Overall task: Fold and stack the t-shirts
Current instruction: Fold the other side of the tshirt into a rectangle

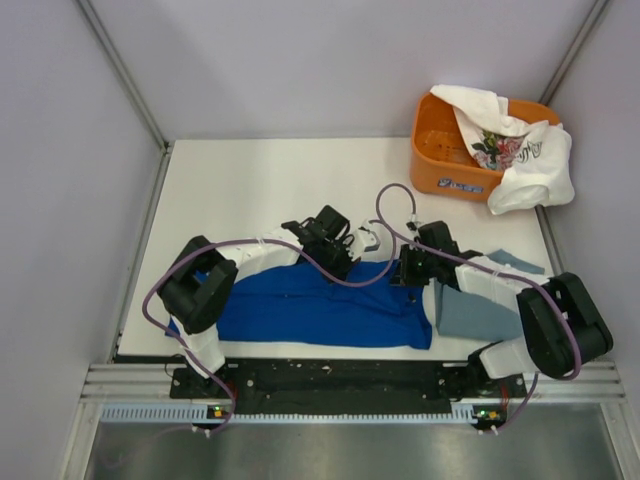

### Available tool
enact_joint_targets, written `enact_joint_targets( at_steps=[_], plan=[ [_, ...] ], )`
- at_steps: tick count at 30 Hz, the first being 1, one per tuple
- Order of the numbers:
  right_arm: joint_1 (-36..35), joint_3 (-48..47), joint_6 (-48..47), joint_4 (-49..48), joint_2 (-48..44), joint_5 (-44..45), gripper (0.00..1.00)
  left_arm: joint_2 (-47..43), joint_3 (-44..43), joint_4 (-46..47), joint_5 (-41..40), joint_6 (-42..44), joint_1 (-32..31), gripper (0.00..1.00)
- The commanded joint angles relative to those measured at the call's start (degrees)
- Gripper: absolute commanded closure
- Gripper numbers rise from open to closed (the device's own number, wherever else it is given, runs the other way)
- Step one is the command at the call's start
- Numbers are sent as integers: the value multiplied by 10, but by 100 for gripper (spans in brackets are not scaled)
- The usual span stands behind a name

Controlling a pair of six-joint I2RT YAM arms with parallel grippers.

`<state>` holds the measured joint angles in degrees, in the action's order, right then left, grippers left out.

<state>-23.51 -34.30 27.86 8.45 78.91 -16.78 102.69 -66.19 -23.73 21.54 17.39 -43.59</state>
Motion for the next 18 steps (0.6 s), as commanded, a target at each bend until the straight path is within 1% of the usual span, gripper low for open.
enact_joint_targets(
  at_steps=[1, 2, 4, 9, 10, 11, 12, 14, 15, 16, 17, 18],
  plan=[
    [-4, -26, -6, -58, 6, 20, 98, -17, 5, 7, -13, -8, 2, 100],
    [-2, -23, -5, -55, -1, 33, 100, -20, 6, 9, -20, -8, 2, 100],
    [-2, -15, -4, -48, -17, 58, 100, -21, 7, 10, -31, -7, 2, 100],
    [-2, 5, -1, -52, -39, 71, 100, -23, 10, 19, -43, -4, 2, 100],
    [-2, 7, 0, -55, -40, 71, 100, -21, 6, 19, -46, -4, 3, 97],
    [-2, 8, 0, -61, -41, 70, 100, -19, 4, 18, -52, -3, 3, 94],
    [-3, 8, -2, -62, -40, 70, 100, -17, -2, 18, -57, -3, 3, 88],
    [-2, 2, -4, -52, -32, 73, 100, -17, -12, 12, -69, 3, 3, 70],
    [-2, -4, -9, -42, -28, 78, 94, -20, -16, 9, -76, 7, 3, 58],
    [-2, -13, -12, -27, -27, 86, 83, -24, -22, 7, -83, 12, 3, 53],
    [-2, -18, -12, -16, -29, 98, 74, -31, -24, 4, -91, 18, 3, 50],
    [-2, -24, -15, -2, -35, 109, 68, -38, -25, 3, -97, 24, 3, 47]
  ],
)
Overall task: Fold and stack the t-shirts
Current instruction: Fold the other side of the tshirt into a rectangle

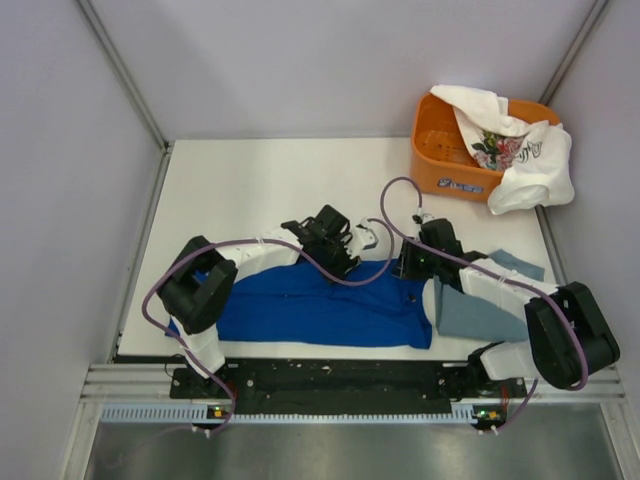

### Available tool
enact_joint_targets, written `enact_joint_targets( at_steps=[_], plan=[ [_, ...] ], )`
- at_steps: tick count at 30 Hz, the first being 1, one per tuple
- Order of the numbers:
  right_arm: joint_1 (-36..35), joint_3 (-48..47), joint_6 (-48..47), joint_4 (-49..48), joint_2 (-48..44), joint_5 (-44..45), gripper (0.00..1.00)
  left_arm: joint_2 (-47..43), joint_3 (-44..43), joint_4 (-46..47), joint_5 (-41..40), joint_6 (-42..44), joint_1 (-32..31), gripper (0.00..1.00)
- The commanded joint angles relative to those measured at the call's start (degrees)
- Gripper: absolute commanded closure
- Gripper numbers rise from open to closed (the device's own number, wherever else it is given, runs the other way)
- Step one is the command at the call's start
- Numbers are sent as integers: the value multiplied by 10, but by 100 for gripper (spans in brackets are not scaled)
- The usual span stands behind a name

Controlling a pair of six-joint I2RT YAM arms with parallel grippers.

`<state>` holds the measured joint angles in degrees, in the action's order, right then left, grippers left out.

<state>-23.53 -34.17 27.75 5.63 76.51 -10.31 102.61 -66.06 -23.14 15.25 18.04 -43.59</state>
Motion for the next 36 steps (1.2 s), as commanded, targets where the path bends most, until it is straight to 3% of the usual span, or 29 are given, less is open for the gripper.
enact_joint_targets(
  at_steps=[1, 4, 7, 9, 12, 15, 17, 22, 30, 34, 36],
  plan=[
    [-1, -31, -17, 39, -19, 49, 66, -48, -27, -4, -39, 23, 3, 46],
    [1, -46, -21, 75, -57, 47, 61, -85, -26, -13, -33, 34, 3, 43],
    [2, -45, -18, 94, -104, 23, 61, -97, -27, -42, 35, 36, 2, 44],
    [-2, -32, -2, 92, -127, 3, 68, -93, -13, -52, 105, 41, 2, 53],
    [-12, 2, 30, 66, -137, -32, 86, -77, 22, -36, 187, 45, 0, 67],
    [-13, 61, 81, -25, -127, -93, 100, -47, 24, -31, 192, 45, -4, 73],
    [-13, 95, 104, -69, -114, -114, 100, -28, 17, -38, 181, 50, -4, 73],
    [8, 141, 123, -58, -83, -99, 100, -10, 17, -73, 158, 79, -3, 74],
    [33, 119, 96, 23, -113, -58, 100, -5, 22, -110, 80, 121, -4, 68],
    [33, 55, 43, 90, -124, -28, 98, -77, 35, -87, 140, 147, -4, 51],
    [34, 9, 14, 123, -110, 1, 94, -103, 21, -94, 158, 157, -3, 48]
  ],
)
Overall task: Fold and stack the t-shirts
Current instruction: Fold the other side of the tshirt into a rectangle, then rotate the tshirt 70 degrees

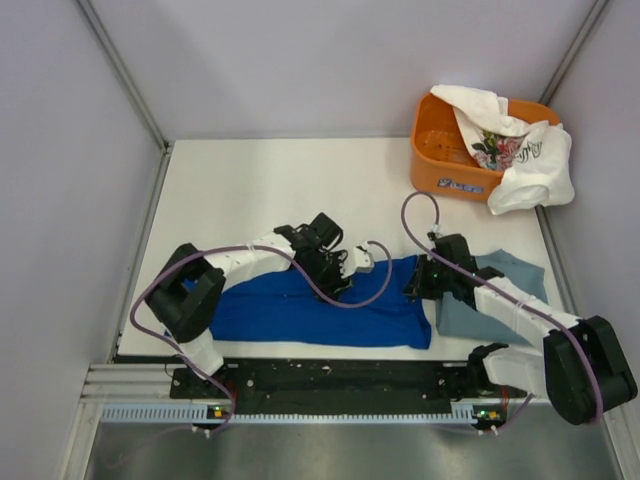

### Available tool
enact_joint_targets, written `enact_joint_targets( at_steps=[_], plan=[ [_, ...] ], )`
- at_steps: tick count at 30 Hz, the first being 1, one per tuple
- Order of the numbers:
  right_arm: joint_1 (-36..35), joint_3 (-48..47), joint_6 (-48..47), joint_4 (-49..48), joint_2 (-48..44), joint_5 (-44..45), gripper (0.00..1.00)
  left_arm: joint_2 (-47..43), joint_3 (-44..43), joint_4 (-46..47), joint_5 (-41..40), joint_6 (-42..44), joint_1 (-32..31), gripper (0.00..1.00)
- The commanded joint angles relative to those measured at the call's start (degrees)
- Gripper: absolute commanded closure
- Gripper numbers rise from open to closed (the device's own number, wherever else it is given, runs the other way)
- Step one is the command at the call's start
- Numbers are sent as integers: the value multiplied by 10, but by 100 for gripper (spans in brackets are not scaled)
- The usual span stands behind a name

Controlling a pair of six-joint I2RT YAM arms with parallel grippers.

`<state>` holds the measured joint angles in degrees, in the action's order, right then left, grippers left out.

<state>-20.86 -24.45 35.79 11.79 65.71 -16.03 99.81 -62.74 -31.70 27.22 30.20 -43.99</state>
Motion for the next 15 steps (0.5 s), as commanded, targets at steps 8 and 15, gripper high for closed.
enact_joint_targets(
  at_steps=[8, 15],
  plan=[
    [7, -202, -146, 117, 110, 155, 92, -107, -28, -73, -43, 29, 100, 55],
    [-5, -242, -165, 126, 202, 151, 92, -162, 58, -66, -152, 54, 308, 75]
  ],
)
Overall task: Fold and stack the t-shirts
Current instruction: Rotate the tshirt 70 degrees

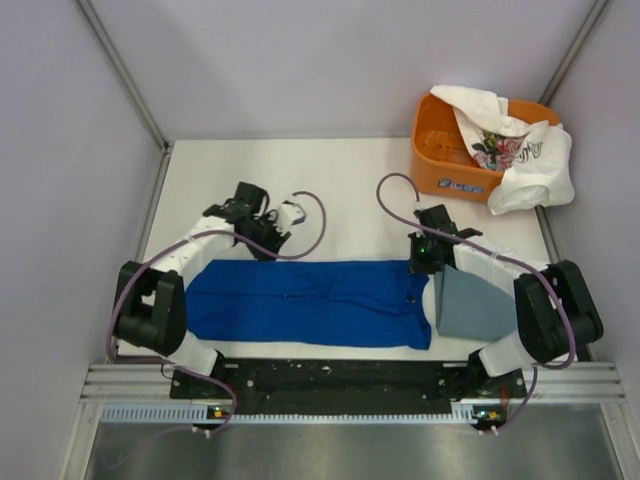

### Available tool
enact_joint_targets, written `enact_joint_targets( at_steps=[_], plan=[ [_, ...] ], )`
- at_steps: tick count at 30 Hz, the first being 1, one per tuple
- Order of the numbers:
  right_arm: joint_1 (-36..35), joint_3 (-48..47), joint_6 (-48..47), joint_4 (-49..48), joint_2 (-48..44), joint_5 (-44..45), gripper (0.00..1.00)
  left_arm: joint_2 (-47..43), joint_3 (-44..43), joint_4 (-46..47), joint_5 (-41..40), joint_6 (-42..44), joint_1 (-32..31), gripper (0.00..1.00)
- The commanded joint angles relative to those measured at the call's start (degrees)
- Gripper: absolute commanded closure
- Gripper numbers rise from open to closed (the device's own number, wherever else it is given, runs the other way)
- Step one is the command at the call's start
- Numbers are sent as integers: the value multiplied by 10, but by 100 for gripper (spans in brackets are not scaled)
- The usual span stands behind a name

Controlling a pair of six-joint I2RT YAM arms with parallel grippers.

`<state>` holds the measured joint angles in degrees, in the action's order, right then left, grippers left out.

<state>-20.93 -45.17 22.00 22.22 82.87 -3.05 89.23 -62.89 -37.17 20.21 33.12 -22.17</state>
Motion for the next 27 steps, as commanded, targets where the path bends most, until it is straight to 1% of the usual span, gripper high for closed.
enact_joint_targets(
  at_steps=[1, 3, 6, 7, 8, 10, 12, 14, 15, 17, 18, 19, 21, 23, 25, 27],
  plan=[
    [-5, -40, -30, 21, 40, 20, 92, -64, 82, -4, -102, 34, 113, 76],
    [-7, -54, -35, 24, 69, 20, 92, -77, 119, 18, -154, 41, 151, 76],
    [-19, -99, -55, 37, 119, 28, 92, -63, 148, 44, -222, 38, 207, 77],
    [-23, -114, -63, 41, 138, 28, 92, -57, 153, 47, -232, 36, 218, 78],
    [-24, -132, -70, 48, 158, 46, 92, -51, 160, 52, -241, 36, 250, 79],
    [-26, -171, -83, 58, 193, 45, 92, -50, 181, 61, -250, 52, 269, 80],
    [-26, -219, -95, 65, 229, 52, 92, -67, 219, 74, -258, 70, 274, 80],
    [-26, -285, -109, 79, 275, 61, 92, -92, 250, 68, -248, 95, 274, 80],
    [-26, -334, -116, 92, 307, 60, 92, -109, 265, 62, -239, 105, 274, 79],
    [-26, -436, -127, 127, 384, 41, 92, -138, 281, 20, -208, 130, 274, 76],
    [-26, -500, -130, 151, 414, 28, 92, -154, 285, -14, -182, 137, 273, 75],
    [-26, -562, -134, 187, 470, 7, 92, -168, 291, -41, -169, 142, 273, 75],
    [-30, -696, -143, 242, 539, -2, 92, -204, 312, -90, -155, 150, 274, 75],
    [-30, -789, -148, 267, 583, -5, 91, -243, 324, -130, -141, 164, 273, 74],
    [-29, -854, -150, 273, 599, -12, 87, -276, 311, -177, -110, 175, 274, 73],
    [-28, -881, -158, 271, 589, -14, 82, -298, 275, -214, -84, 169, 276, 71]
  ],
)
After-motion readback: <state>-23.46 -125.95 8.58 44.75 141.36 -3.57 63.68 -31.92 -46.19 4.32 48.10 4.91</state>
